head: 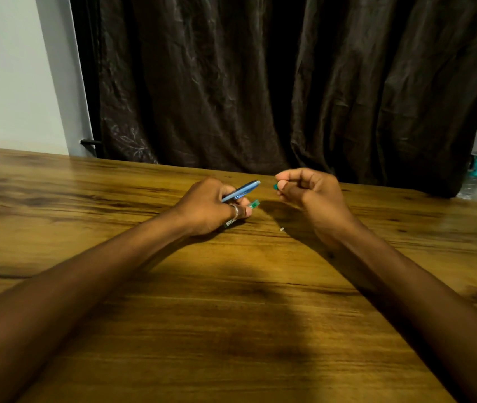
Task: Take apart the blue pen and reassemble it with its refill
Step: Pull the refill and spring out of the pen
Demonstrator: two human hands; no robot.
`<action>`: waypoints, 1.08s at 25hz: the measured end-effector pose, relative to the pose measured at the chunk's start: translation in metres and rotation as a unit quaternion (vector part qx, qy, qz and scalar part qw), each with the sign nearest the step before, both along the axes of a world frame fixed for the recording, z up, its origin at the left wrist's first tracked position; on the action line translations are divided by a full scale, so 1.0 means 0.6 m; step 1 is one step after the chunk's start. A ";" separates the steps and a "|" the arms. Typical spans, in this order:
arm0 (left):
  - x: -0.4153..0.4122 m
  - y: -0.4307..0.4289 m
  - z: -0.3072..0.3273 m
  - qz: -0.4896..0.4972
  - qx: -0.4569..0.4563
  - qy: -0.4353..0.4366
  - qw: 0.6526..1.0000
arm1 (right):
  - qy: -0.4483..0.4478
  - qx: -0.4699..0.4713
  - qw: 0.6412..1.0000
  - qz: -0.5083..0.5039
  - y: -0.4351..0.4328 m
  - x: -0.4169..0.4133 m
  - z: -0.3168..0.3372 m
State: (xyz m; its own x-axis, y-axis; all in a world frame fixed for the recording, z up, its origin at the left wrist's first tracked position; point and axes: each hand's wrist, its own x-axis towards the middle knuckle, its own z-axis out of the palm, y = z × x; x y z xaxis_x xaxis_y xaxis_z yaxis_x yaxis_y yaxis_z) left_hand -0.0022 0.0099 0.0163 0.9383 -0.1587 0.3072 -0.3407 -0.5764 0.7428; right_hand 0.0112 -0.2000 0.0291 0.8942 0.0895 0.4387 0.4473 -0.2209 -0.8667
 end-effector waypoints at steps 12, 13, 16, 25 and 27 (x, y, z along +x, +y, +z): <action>0.004 0.016 0.002 0.055 0.001 -0.052 0.997 | -0.113 -0.353 0.928 0.025 0.011 0.011 -0.044; 0.004 0.016 0.001 0.054 0.004 -0.050 0.997 | -0.111 -0.352 0.929 0.027 0.012 0.011 -0.045; 0.006 0.016 -0.001 0.054 0.012 -0.052 0.997 | -0.082 -0.331 0.940 0.035 0.010 0.011 -0.042; 0.002 0.014 0.006 0.021 0.044 -0.038 0.998 | 0.036 -0.039 0.998 0.018 0.019 0.000 -0.025; -0.001 0.012 0.006 0.010 0.056 -0.047 0.997 | 0.067 0.015 0.996 0.057 0.030 -0.011 -0.021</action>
State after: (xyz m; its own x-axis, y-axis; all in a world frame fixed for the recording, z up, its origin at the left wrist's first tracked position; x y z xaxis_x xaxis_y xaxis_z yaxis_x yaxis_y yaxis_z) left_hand -0.0025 0.0169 0.0202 0.9094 -0.1785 0.3757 -0.3936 -0.6614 0.6385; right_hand 0.0049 -0.1823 0.0163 0.9298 0.1821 0.3199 0.3478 -0.1495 -0.9256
